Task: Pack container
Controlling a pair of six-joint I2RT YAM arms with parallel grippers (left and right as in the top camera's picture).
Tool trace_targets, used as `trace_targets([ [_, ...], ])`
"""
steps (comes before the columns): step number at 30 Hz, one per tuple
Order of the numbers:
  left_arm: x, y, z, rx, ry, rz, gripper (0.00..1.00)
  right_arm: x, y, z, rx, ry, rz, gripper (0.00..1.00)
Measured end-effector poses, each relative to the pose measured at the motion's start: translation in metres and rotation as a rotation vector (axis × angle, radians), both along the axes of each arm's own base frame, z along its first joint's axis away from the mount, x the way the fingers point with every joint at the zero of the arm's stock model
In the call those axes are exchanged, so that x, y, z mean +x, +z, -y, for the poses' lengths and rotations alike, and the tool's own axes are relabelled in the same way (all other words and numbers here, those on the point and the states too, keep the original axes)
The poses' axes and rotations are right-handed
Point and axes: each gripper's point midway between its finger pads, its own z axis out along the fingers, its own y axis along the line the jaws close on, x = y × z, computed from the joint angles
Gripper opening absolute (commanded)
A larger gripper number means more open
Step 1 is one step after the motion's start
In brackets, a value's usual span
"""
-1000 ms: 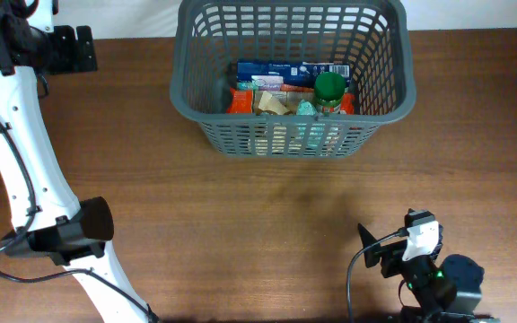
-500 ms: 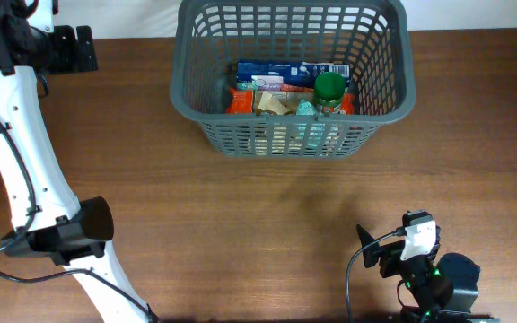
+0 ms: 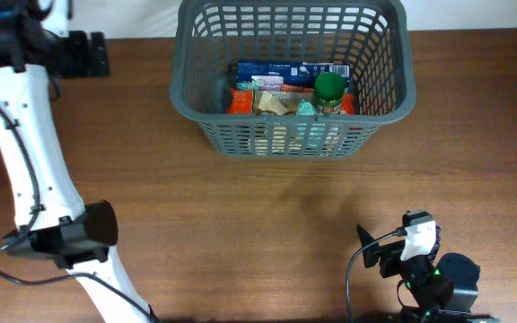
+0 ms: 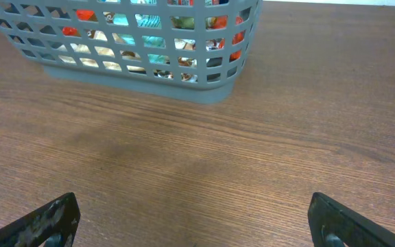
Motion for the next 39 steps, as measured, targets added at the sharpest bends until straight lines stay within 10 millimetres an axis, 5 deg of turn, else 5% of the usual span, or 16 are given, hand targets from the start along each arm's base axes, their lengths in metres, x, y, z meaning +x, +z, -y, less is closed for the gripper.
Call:
trace_targets([
  [8,-0.063,0.025,0.076,-0.005,-0.172,-0.005,0.99,0.0,0.0,0.0,0.0,0.0,0.001,0.99],
  [18,-0.127,0.128,0.075,0.034,-0.169,0.546,0.99,0.0,0.0,0.0,0.0,0.001,0.001,0.99],
  [22,-0.165,0.151,0.074,0.051,-0.165,0.799,0.99,0.0,0.0,0.0,0.0,0.0,0.001,0.99],
  [28,-0.214,0.114,0.073,0.066,-0.156,1.005,0.99,0.0,0.0,0.0,0.0,0.0,0.001,0.99],
  [34,-0.219,0.035,0.071,0.069,-0.15,0.98,0.99,0.0,0.0,0.0,0.0,0.0,0.001,0.99],
  [39,-0.221,-0.006,0.071,0.068,-0.15,0.962,0.99,0.0,0.0,0.0,0.0,0.0,0.002,0.99],
])
